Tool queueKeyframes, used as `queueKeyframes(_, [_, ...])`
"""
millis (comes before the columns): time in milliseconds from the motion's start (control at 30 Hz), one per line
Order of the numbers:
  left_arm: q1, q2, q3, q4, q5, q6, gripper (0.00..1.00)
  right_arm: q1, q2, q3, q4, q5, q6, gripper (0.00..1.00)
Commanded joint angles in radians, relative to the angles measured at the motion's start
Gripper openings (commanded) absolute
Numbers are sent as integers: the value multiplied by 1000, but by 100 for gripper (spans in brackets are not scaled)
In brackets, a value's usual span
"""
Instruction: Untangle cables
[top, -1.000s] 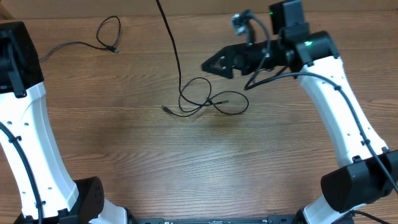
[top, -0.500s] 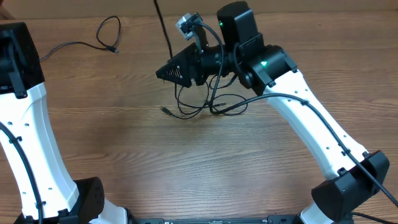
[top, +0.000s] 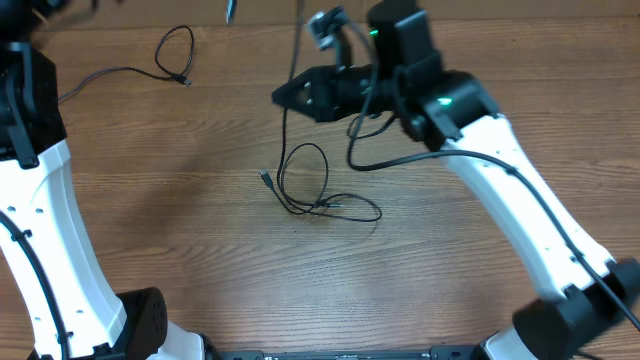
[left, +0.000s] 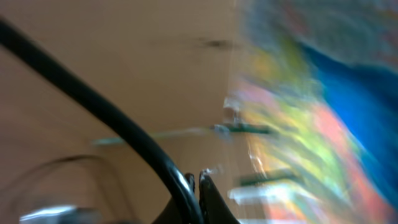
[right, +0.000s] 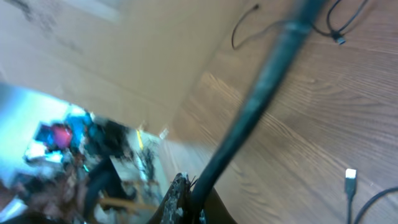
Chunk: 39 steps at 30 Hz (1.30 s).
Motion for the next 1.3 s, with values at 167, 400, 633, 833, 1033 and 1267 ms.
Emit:
queueKeyframes(167, [8, 17, 3, -383, -309, 637, 4, -140, -211, 17, 95, -143, 364, 4])
queueKeyframes(400, [8, 25, 3, -570, -314, 843, 4, -243, -251, 17, 426, -193, 507, 4])
queueKeyframes(633, [8, 25, 3, -665, -313, 931, 13, -282, -246, 17, 419, -169, 473, 4])
queueKeyframes(833, [6, 27, 3, -727, -314, 979, 38, -282, -227, 16, 234, -51, 331, 4])
queueKeyframes(1033, [-2, 30, 3, -747, -279, 985, 100, -266, -217, 15, 187, -36, 312, 4])
queueKeyframes(1267, [-16, 30, 3, -657, 63, 873, 100, -186, -212, 15, 147, -46, 258, 4])
